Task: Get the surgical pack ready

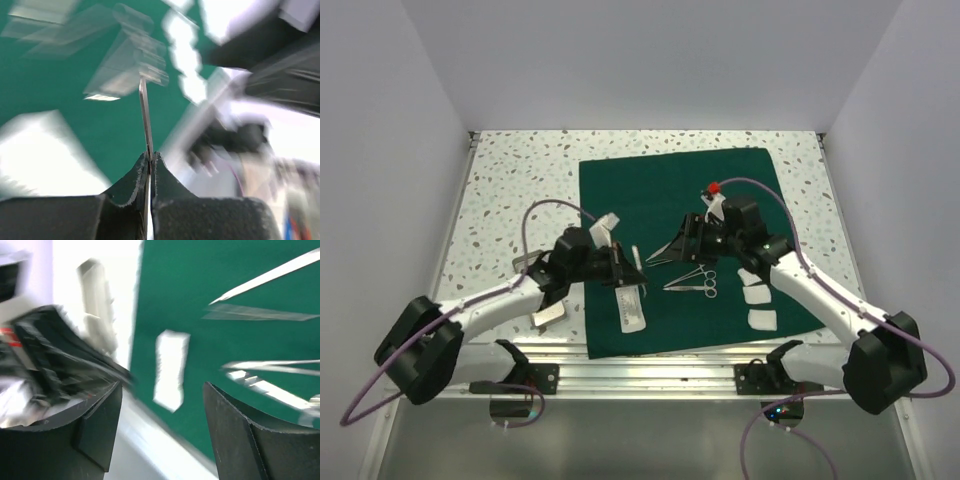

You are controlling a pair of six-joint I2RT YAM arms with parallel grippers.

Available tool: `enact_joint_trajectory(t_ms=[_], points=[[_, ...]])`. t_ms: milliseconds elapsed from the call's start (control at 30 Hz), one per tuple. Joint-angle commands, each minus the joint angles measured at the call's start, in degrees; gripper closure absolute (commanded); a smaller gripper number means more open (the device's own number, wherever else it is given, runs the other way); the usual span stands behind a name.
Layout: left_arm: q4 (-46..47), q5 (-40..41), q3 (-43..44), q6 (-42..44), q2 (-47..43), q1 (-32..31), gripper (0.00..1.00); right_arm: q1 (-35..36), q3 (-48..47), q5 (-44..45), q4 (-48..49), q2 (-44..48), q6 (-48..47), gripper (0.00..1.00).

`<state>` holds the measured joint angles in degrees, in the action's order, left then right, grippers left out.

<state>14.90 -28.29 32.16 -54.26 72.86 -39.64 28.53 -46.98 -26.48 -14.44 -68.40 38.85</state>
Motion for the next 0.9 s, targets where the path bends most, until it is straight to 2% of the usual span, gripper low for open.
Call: enact_joint_trajectory(t_ms=[0, 33, 67, 167, 367, 500, 600, 700, 867], points=[[-29.0, 14.9, 1.4, 5.0, -9.1, 9.3, 1.00, -1.5, -8.0, 19.6, -12.0, -3.6, -5.0, 0.31], [-37.7, 18.4, 2.1, 5.8, -10.4, 11.0, 1.00, -2.2, -10.4, 22.3, -13.0, -5.1, -5.3, 0.31], [-41.6, 25.2, 4.4, 6.4, -11.4, 13.4, 1.00, -2.7, -11.6, 26.3, -14.7, -7.7, -5.2, 0.32], [-53.2, 32.9, 8.3, 7.3, -12.0, 16.7, 1.00, -5.4, -16.6, 29.0, -17.4, -13.9, -6.2, 0.37], [-58.1, 37.3, 11.5, 10.7, -7.6, 21.8, 1.00, -13.0, -23.9, 32.7, -18.3, -22.6, -10.8, 0.41], [-60.6, 42.3, 12.5, 11.1, -5.1, 22.3, 1.00, -17.0, -28.3, 33.4, -19.8, -27.5, -14.3, 0.43], [-60.3, 41.2, 11.4, 10.5, -4.5, 22.6, 1.00, -21.5, -30.7, 34.8, -20.6, -31.2, -15.7, 0.44], [-61.7, 42.9, 11.8, 10.1, -3.3, 23.2, 1.00, -24.5, -32.4, 31.1, -20.0, -33.9, -16.1, 0.45], [-63.1, 44.1, 10.8, 8.7, -4.2, 24.0, 1.00, -25.2, -34.7, 31.1, -19.9, -38.0, -16.0, 0.48]])
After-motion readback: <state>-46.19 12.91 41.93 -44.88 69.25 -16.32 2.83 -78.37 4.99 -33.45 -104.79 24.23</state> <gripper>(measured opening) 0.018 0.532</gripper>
